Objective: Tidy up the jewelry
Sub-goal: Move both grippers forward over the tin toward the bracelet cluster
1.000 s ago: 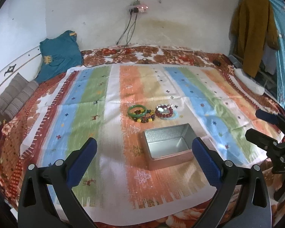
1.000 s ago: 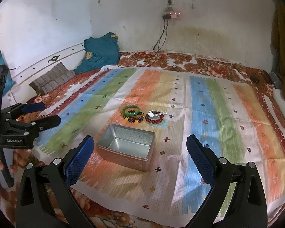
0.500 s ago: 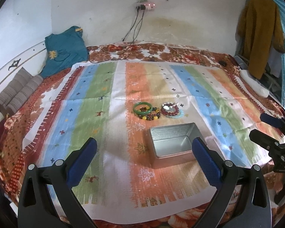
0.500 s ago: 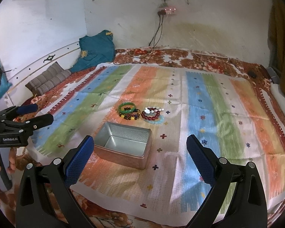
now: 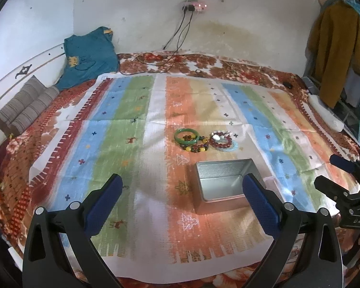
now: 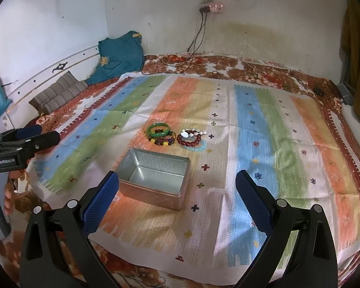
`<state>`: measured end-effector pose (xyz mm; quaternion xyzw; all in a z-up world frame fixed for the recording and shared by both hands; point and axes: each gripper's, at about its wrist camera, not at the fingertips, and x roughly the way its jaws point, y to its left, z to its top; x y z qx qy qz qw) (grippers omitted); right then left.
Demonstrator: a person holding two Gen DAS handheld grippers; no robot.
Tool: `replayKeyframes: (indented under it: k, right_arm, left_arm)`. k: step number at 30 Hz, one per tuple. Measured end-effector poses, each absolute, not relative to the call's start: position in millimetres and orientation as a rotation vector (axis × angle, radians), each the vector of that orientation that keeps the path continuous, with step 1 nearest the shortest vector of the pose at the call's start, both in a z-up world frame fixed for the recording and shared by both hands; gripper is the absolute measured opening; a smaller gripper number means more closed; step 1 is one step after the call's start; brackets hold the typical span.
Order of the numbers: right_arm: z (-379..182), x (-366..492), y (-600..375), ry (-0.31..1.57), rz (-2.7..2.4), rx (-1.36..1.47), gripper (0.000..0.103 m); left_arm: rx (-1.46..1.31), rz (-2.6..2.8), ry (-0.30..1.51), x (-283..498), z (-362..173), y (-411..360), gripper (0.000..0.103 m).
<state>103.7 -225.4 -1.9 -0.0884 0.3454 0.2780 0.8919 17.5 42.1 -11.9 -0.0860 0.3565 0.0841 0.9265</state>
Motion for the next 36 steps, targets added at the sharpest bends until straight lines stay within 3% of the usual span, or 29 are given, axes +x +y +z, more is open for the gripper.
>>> replayKeyframes:
  k: [19, 36]
  right_arm:
    - [-7, 115, -213, 0.717, 0.536, -0.248, 0.099]
    - [-4, 164, -202, 0.78, 0.504, -0.199, 0.099]
  left_arm:
    - [-0.19, 0.208, 0.734, 20, -13, 51, 0.097]
    - [-0.175, 0.268, 0.796, 90, -15, 71, 0.097]
